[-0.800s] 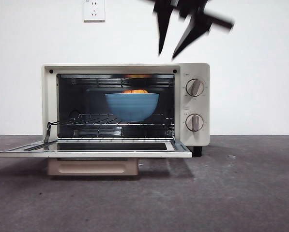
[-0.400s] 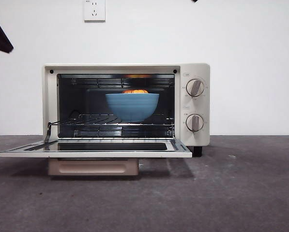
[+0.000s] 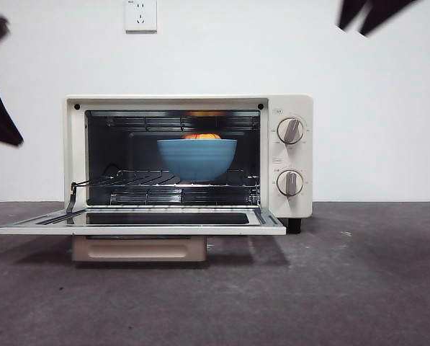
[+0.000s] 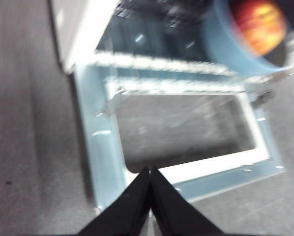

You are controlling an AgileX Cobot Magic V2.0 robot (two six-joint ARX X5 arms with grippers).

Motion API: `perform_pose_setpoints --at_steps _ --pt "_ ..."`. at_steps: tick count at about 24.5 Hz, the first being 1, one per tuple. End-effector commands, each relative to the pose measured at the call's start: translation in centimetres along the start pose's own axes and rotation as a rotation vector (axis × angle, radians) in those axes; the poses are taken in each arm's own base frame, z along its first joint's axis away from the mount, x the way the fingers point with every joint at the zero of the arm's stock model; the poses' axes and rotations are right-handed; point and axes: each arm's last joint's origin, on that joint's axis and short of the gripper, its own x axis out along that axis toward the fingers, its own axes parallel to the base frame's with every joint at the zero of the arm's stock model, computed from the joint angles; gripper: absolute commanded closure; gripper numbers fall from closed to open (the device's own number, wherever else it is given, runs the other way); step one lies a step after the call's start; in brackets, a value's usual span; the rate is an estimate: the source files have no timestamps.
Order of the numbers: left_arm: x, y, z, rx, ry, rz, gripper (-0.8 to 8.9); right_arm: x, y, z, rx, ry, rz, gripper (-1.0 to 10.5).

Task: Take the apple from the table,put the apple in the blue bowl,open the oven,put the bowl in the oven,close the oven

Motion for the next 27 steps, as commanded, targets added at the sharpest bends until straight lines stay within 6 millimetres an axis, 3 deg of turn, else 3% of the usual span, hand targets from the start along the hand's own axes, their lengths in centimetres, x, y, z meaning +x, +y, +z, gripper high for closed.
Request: perform_pose_setpoints --at_steps 1,7,14,17,27 --pt "1.5 1.2 0.1 -0.023 0.021 0.0 8.07 -0.2 -0.3 -1.5 0.019 -0.012 0.008 8.0" --pt "5.4 4.0 -0.4 -0.069 0.084 0.046 8.07 -2.0 -1.4 -4.6 0.104 -0.041 0.02 7.9" --pt "8.8 6.3 -1.8 -0.117 0.165 0.057 8.07 -4.7 -2.3 -5.5 0.15 -0.13 0.046 7.9" --pt "9.6 6.5 -2.3 -0.127 0.191 0.036 8.07 -5.2 -2.4 -5.8 0.163 -0.141 0.049 7.9" --pt "9.6 6.1 -1.4 -0.191 0.14 -0.291 8.07 -5.2 -2.6 -6.0 0.168 -0.14 -0.005 7.9"
